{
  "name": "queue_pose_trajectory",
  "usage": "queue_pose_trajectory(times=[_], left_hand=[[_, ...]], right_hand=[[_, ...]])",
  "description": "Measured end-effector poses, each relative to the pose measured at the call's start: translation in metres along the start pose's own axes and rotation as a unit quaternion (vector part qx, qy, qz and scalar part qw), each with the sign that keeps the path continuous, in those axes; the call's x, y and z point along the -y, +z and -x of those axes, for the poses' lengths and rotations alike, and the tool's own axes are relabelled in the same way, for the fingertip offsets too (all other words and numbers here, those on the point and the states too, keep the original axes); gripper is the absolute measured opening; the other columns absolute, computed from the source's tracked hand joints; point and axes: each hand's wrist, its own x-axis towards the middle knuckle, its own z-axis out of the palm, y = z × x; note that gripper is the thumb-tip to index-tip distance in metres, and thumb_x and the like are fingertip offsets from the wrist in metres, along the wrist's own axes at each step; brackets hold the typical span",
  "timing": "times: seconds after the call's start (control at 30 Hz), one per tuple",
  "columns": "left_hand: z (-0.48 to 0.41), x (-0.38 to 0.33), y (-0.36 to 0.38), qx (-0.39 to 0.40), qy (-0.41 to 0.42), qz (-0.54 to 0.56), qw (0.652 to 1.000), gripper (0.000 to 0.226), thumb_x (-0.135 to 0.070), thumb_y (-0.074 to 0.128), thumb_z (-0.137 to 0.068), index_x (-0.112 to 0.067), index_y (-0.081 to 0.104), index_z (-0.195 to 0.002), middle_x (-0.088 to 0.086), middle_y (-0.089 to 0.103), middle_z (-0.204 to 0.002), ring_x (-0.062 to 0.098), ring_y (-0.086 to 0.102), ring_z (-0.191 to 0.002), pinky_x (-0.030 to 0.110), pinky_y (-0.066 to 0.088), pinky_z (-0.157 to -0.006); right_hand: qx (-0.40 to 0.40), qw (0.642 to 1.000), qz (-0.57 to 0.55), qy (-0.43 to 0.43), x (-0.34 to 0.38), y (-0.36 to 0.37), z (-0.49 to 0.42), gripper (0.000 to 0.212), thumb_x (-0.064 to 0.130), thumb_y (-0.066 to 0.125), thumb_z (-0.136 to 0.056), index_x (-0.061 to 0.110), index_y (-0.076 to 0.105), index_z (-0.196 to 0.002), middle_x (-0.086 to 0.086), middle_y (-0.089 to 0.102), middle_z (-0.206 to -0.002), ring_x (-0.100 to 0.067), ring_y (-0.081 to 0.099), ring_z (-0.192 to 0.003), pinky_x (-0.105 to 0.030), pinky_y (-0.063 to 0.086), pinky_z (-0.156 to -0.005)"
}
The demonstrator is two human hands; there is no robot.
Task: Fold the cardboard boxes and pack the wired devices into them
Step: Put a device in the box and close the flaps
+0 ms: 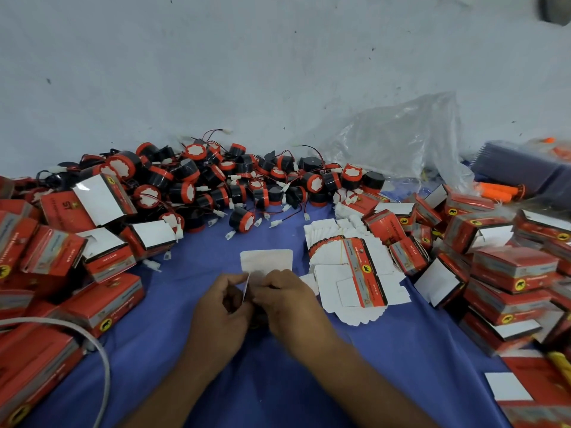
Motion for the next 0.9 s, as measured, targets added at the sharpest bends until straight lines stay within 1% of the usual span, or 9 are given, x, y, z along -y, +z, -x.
queue_pose_trajectory(times=[0.1,0.17,0.23,0.3,0.47,0.63,0.73,0.83,0.9], left_hand=[[-0.001,0.001,-0.006,0.030,-0.006,0.053,0.998,0.034,-0.001,0.065,-0.086,-0.027,0.068,-0.107,0.021,0.065,-0.082,0.038,0.057,-0.066,0.039,0.054,-0.057],[0.000,0.001,-0.007,0.044,-0.020,0.095,0.994,0.034,-0.002,0.061,-0.086,-0.024,0.069,-0.111,0.021,0.065,-0.083,0.030,0.055,-0.063,0.034,0.048,-0.054],[0.002,0.000,-0.005,0.041,-0.006,0.091,0.995,0.034,0.003,0.056,-0.094,-0.022,0.069,-0.113,0.014,0.071,-0.091,0.021,0.064,-0.074,0.028,0.050,-0.060],[0.004,-0.002,-0.002,0.021,0.034,0.052,0.998,0.027,-0.006,0.053,-0.098,-0.024,0.071,-0.108,0.005,0.073,-0.095,0.011,0.068,-0.083,0.020,0.053,-0.067],[0.000,0.004,-0.001,0.016,0.058,-0.089,0.994,0.017,-0.019,0.059,-0.095,-0.025,0.075,-0.095,0.003,0.060,-0.083,0.008,0.060,-0.077,0.012,0.046,-0.064],[-0.002,-0.002,0.003,0.009,0.042,-0.099,0.994,0.021,-0.054,0.062,-0.073,-0.054,0.065,-0.094,-0.004,0.054,-0.092,0.001,0.059,-0.079,0.006,0.043,-0.066],[-0.002,0.000,0.009,0.025,0.035,-0.129,0.991,0.019,-0.042,0.072,-0.081,-0.047,0.069,-0.099,-0.007,0.051,-0.098,-0.001,0.057,-0.086,0.005,0.041,-0.071],[-0.002,0.002,0.009,0.038,0.045,-0.140,0.988,0.024,-0.027,0.074,-0.083,-0.047,0.066,-0.093,-0.009,0.054,-0.102,-0.004,0.055,-0.096,0.005,0.040,-0.076],[-0.002,0.001,0.009,0.042,0.056,-0.145,0.987,0.027,-0.019,0.075,-0.083,-0.043,0.065,-0.090,-0.009,0.057,-0.101,-0.004,0.054,-0.098,0.004,0.039,-0.078]], right_hand=[[-0.040,0.998,0.005,0.052,0.001,0.001,-0.003,0.011,0.008,0.067,-0.084,0.017,0.073,-0.083,-0.003,0.066,-0.077,-0.024,0.057,-0.073,-0.036,0.050,-0.065],[-0.055,0.991,-0.052,0.114,-0.001,0.001,-0.005,0.004,0.018,0.070,-0.088,0.018,0.071,-0.084,-0.003,0.066,-0.081,-0.021,0.055,-0.080,-0.035,0.046,-0.068],[-0.039,0.994,-0.051,0.083,-0.003,0.001,-0.006,0.007,0.016,0.070,-0.088,0.016,0.075,-0.084,-0.003,0.068,-0.081,-0.021,0.052,-0.088,-0.030,0.040,-0.074],[-0.015,0.998,-0.039,0.048,-0.004,0.002,-0.006,0.015,0.017,0.066,-0.092,0.015,0.081,-0.093,-0.003,0.070,-0.095,-0.023,0.051,-0.102,-0.027,0.039,-0.086],[0.129,0.989,0.051,0.052,-0.007,-0.001,-0.003,0.030,0.022,0.048,-0.103,0.015,0.073,-0.116,-0.005,0.052,-0.130,-0.028,0.038,-0.123,-0.043,0.031,-0.105],[0.104,0.992,-0.063,-0.027,-0.030,-0.026,0.005,0.020,0.010,0.062,-0.095,0.007,0.076,-0.081,-0.007,0.067,-0.105,-0.024,0.054,-0.103,-0.039,0.037,-0.098],[0.084,0.991,-0.099,-0.034,-0.037,-0.034,0.011,0.015,0.009,0.068,-0.092,0.008,0.079,-0.081,0.001,0.071,-0.109,-0.012,0.059,-0.099,-0.031,0.041,-0.092],[0.047,0.988,-0.145,0.032,-0.045,-0.038,0.017,0.002,0.013,0.076,-0.085,0.013,0.078,-0.085,0.006,0.067,-0.120,-0.004,0.057,-0.114,-0.029,0.045,-0.097],[-0.003,0.985,-0.138,0.107,-0.054,-0.045,0.018,0.018,0.023,0.081,-0.083,0.018,0.069,-0.095,0.007,0.060,-0.124,-0.007,0.051,-0.120,-0.027,0.043,-0.100]])
